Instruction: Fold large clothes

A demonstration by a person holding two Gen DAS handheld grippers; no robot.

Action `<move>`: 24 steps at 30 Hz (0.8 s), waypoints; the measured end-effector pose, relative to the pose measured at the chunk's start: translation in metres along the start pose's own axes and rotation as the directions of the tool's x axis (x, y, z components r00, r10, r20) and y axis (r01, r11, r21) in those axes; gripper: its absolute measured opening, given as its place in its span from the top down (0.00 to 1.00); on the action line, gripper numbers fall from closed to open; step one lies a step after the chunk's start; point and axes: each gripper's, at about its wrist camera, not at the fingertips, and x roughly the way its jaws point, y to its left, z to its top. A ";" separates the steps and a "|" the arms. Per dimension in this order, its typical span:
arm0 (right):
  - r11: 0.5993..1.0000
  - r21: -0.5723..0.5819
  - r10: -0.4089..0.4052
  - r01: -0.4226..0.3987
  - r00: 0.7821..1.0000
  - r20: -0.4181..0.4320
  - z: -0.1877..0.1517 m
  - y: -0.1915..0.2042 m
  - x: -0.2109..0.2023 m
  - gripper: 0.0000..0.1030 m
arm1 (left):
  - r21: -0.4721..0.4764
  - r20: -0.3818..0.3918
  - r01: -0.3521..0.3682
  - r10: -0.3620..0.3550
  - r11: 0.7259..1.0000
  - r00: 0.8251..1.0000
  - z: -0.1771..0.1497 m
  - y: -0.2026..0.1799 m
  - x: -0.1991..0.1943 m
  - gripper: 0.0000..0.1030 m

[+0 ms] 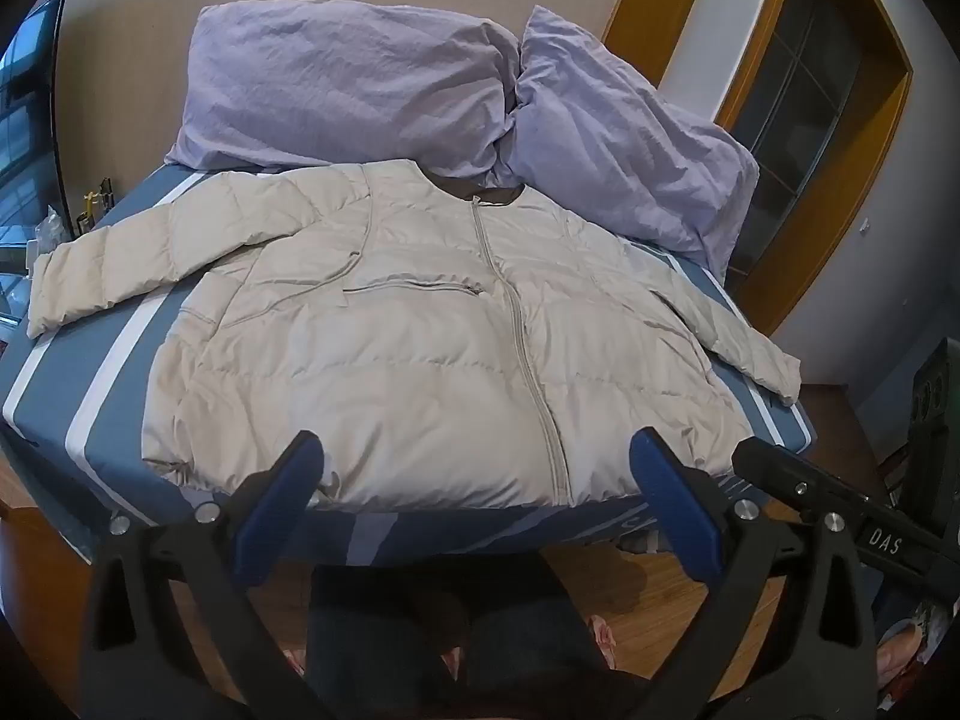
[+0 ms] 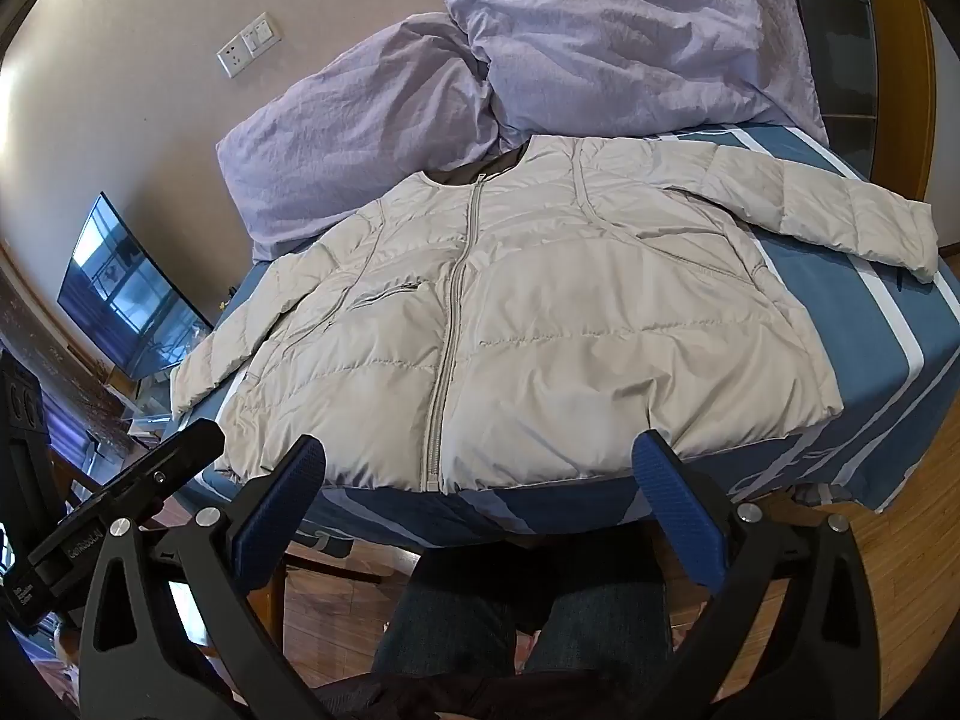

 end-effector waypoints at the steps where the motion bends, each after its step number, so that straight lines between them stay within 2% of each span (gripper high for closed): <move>1: 1.000 0.000 0.000 0.000 1.000 -0.001 0.000 0.000 0.000 0.01 | 0.001 0.001 -0.001 0.001 1.000 1.000 0.000 0.000 0.000 0.02; 24: 1.000 0.008 0.005 -0.005 1.000 -0.008 -0.001 -0.001 0.002 0.01 | 0.002 -0.001 -0.002 0.002 1.000 1.000 0.000 0.000 0.000 0.02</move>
